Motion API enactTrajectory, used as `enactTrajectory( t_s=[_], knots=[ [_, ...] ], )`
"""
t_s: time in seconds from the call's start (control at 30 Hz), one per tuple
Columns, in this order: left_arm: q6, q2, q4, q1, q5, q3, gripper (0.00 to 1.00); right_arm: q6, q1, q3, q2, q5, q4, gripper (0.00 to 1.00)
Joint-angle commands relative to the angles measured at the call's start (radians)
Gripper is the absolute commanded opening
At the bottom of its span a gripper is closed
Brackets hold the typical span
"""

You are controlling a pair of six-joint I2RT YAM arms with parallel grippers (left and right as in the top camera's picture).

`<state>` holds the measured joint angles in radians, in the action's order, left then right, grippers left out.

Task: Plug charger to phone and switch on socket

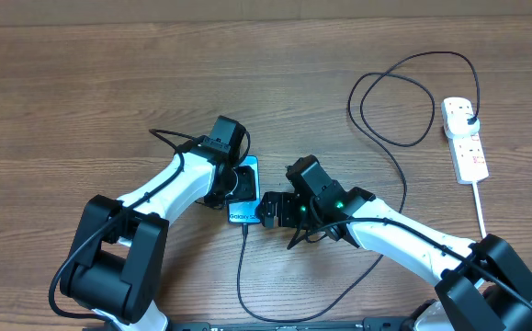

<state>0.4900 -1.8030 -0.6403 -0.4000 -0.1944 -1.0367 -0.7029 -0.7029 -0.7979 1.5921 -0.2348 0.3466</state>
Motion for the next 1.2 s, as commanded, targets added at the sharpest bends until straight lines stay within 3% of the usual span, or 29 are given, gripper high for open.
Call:
enactTrajectory(
  t_s=[0.0,0.7,0.9,1.1,1.17],
  knots=[
    [-0.011,-0.016,-0.003,-0.006,0.020,0.000,0.58,0.003,-0.004,-0.008,-0.019,0.011,0.000,1.00],
    [-0.013,-0.016,-0.004,0.013,0.046,-0.005,0.56,0.003,-0.004,-0.008,-0.019,0.011,0.002,1.00],
    [-0.030,-0.016,-0.111,0.094,0.048,-0.112,0.58,0.003,-0.004,-0.008,-0.019,0.018,0.001,1.00],
    [-0.068,-0.016,-0.232,0.190,0.048,-0.260,0.68,0.003,-0.004,-0.008,-0.019,0.018,0.002,1.00],
    [-0.068,-0.016,-0.246,0.220,0.048,-0.284,0.79,0.003,-0.004,-0.008,-0.019,0.024,0.002,1.00]
  ],
)
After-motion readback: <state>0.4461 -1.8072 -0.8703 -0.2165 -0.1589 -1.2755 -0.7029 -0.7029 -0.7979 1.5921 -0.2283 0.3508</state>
